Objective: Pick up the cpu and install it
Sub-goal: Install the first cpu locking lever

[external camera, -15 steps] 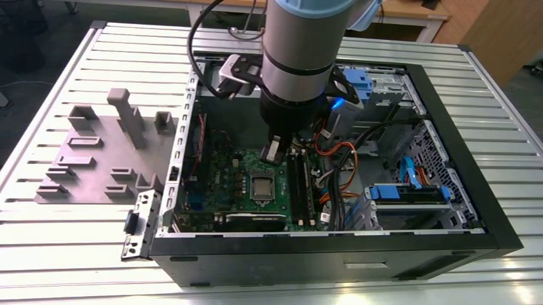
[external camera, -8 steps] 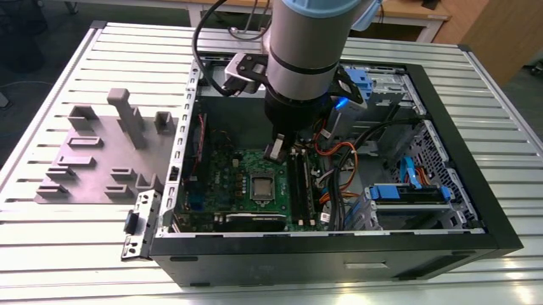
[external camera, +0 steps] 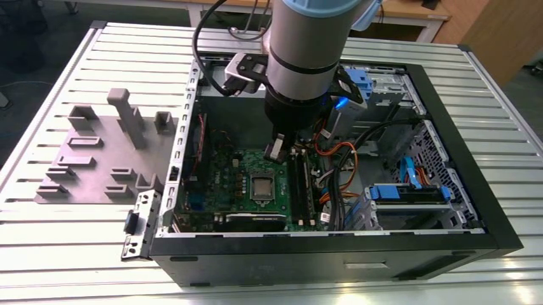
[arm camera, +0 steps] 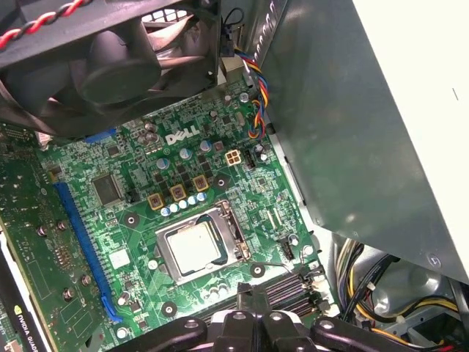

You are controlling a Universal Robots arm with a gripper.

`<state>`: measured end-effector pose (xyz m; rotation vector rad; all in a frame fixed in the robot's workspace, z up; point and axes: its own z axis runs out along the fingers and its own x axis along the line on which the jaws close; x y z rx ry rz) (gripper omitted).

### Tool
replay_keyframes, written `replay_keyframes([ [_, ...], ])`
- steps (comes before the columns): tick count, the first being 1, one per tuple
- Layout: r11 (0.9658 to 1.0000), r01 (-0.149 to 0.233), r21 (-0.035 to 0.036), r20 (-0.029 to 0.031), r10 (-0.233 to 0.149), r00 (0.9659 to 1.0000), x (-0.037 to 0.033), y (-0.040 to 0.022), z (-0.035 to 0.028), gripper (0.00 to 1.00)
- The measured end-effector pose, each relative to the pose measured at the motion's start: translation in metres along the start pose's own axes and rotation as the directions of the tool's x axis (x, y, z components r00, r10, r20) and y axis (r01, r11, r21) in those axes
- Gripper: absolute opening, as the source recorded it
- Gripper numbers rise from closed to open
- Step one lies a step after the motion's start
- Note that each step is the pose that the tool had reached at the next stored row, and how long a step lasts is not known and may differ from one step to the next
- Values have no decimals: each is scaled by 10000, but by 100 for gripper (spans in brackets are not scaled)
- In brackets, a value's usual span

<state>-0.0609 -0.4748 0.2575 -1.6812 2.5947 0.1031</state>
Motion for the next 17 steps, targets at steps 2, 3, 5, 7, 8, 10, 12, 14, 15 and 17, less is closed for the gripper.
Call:
replay_keyframes([
  [2, 10000, 0, 0, 0, 0, 10000, 0, 0, 0, 11],
  [3, 10000, 0, 0, 0, 0, 10000, 0, 0, 0, 11],
  [5, 10000, 0, 0, -1, 0, 10000, 0, 0, 0, 11],
  [7, 10000, -6, 0, 0, 6, 10000, 0, 0, 0, 11],
  [8, 10000, -43, 4, 1, 43, 10000, -1, -1, 2, 11],
  [10, 9996, -294, 23, 9, 294, 9996, -3, -3, 10, 11],
  [12, 9992, -407, 30, 13, 407, 9992, -12, 1, 19, 11],
  [14, 9992, -408, 31, 13, 408, 9992, -16, 2, 23, 11],
  [15, 9992, -410, 31, 13, 410, 9992, -19, 4, 25, 11],
  [17, 9992, -410, 31, 12, 410, 9992, -27, 7, 28, 11],
])
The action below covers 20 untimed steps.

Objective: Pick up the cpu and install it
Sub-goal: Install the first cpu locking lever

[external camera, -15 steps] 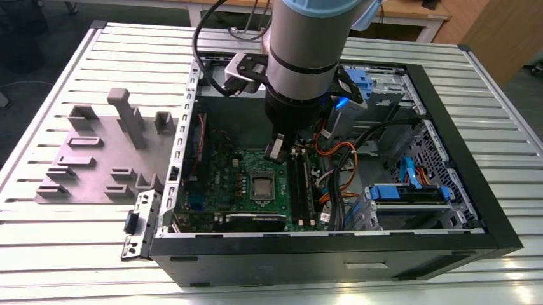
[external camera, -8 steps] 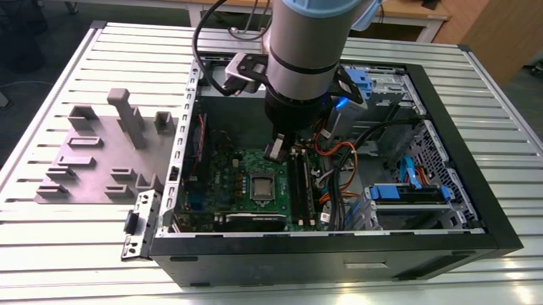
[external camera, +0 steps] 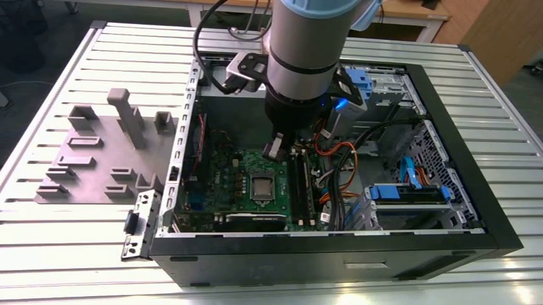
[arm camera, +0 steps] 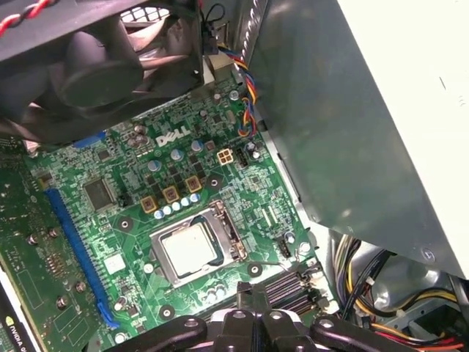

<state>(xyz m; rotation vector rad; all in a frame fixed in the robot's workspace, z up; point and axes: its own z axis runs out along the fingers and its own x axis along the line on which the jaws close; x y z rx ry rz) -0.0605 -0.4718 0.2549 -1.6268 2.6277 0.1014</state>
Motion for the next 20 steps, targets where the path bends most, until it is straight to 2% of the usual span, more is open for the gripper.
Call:
replay_keyframes([
  [7, 10000, -86, 6, 4, 86, 10000, -74, 27, 19, 11],
  [10, 9997, -227, 16, 8, 227, 9997, -103, 13, 30, 11],
  [15, 9997, -247, 10, 5, 247, 9997, -186, -8, 62, 11],
  [20, 9996, -279, 7, 8, 279, 9996, -230, -28, 87, 11],
])
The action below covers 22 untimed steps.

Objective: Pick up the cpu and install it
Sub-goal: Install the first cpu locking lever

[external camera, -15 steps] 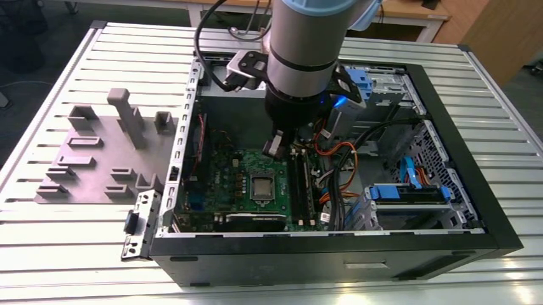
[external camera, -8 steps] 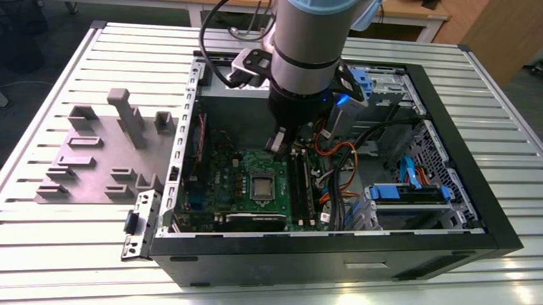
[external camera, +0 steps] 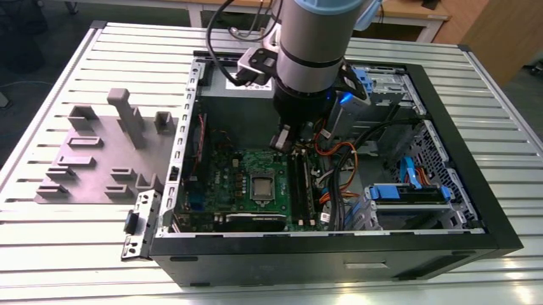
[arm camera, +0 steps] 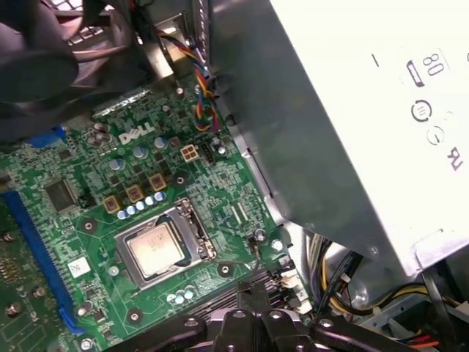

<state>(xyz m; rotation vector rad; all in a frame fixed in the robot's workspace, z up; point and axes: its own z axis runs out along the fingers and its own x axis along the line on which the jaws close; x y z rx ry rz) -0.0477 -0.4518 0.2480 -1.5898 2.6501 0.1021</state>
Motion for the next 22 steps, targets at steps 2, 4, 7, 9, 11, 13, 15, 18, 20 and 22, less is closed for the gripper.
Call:
replay_keyframes([
  [2, 10000, -17, -1, 2, 17, 10000, -15, -3, 6, 11],
  [4, 10000, -85, 4, 3, 85, 10000, -31, -6, 13, 11],
  [7, 9995, -312, 20, 12, 312, 9995, -42, -4, 23, 11],
  [9, 9993, -361, 24, 13, 361, 9993, -59, 6, 31, 11],
  [11, 9993, -364, 24, 16, 364, 9993, -77, 15, 39, 11],
  [13, 9993, -362, 13, 35, 362, 9993, -87, 20, 47, 11],
  [15, 9993, -363, -3, 62, 363, 9993, -92, 23, 56, 11],
  [18, 9993, -365, -22, 94, 365, 9993, -96, 27, 70, 11],
  [20, 9993, -366, -24, 98, 366, 9993, -102, 34, 82, 11],
  [22, 9993, -365, -24, 97, 365, 9993, -106, 41, 93, 11],
])
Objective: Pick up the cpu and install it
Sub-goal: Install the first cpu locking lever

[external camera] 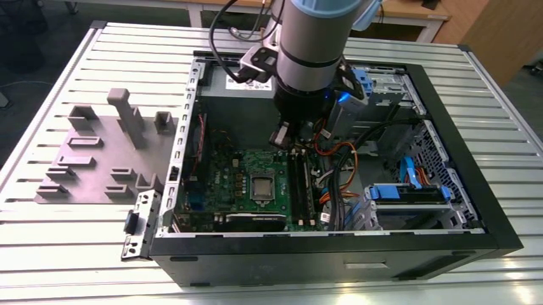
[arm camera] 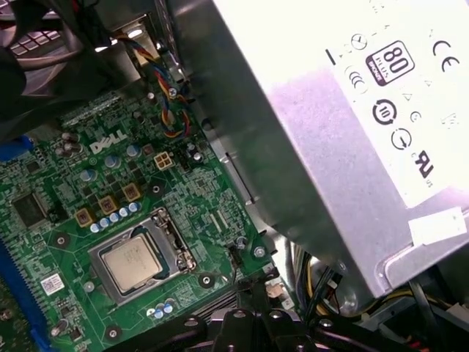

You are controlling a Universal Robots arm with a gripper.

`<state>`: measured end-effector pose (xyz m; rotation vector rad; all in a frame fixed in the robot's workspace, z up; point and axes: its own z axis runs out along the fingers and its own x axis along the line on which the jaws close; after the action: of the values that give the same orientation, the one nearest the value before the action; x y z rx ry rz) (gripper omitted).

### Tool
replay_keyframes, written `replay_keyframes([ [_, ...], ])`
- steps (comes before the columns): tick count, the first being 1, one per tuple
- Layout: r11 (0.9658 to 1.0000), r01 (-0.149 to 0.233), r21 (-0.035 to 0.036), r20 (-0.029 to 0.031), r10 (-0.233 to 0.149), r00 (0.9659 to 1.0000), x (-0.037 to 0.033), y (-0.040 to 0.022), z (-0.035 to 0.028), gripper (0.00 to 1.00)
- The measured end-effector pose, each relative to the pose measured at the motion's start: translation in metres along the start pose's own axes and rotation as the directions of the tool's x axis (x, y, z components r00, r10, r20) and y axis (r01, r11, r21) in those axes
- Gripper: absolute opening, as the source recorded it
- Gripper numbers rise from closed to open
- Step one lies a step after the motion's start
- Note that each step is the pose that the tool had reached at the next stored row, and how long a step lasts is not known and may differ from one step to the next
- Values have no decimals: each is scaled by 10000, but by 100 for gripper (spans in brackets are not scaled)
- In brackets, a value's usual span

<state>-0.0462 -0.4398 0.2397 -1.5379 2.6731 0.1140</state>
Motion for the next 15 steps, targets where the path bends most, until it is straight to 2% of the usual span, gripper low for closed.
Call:
replay_keyframes([
  [7, 10000, 1, 0, 0, -1, 10000, 8, 24, 16, 11],
  [15, 10000, 1, -1, 0, -1, 10000, 60, -6, 11, 11],
])
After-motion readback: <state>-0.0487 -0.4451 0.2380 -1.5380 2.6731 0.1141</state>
